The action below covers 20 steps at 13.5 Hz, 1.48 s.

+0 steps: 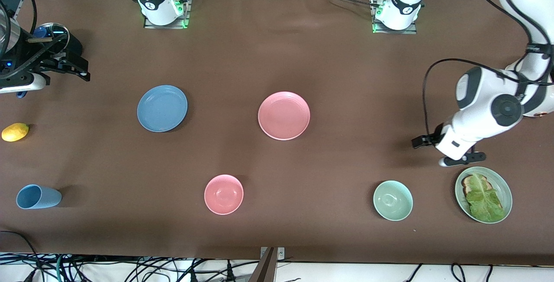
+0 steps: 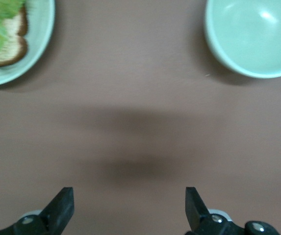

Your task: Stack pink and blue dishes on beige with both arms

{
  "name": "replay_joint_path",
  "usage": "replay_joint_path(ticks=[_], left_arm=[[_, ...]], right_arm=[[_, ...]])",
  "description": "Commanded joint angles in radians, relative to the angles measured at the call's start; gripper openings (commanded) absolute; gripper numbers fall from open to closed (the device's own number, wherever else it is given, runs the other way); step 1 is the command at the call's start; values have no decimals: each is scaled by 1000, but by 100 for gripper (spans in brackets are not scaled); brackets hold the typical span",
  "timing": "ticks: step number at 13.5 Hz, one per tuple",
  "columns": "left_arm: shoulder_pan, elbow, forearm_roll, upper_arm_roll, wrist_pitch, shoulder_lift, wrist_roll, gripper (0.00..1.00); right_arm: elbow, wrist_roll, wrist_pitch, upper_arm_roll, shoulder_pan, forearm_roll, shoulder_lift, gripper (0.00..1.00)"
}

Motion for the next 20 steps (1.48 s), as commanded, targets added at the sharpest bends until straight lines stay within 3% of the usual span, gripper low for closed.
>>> replay_joint_path(ticks=[1, 3, 4, 7, 9, 12, 15, 18, 20], left_arm=[[27, 100, 0, -15, -165, -9, 90, 100], [8, 119, -29, 24, -225, -60, 129, 100], [-30, 114, -69, 77, -242, -93, 161, 100], [-307, 116, -196, 391, -392, -219, 259, 100], [-422, 119, -236, 507, -489, -319, 273, 100], [-501, 172, -242, 542, -602, -419, 270, 100], [-541, 323, -290, 578, -699, -420, 264, 100], [-533, 381, -296, 569, -709, -420, 261, 100], [-536, 377, -310, 565, -719, -416, 264, 100]], right_arm=[[-9, 6, 6, -2, 1, 6, -16, 100], [-9, 6, -2, -4, -2, 5, -7, 100], [-9, 6, 6, -8, -5, 5, -5, 100], [-8, 8, 6, -16, -16, 6, 0, 100], [-8, 6, 7, -27, -20, 10, 3, 100], [-8, 9, 6, -22, -13, 11, 39, 100], [-20, -7, -2, -24, -19, 13, 43, 100], [-34, -7, 17, -19, -8, 6, 69, 100], [-102, -9, 87, -19, -8, -4, 69, 100]])
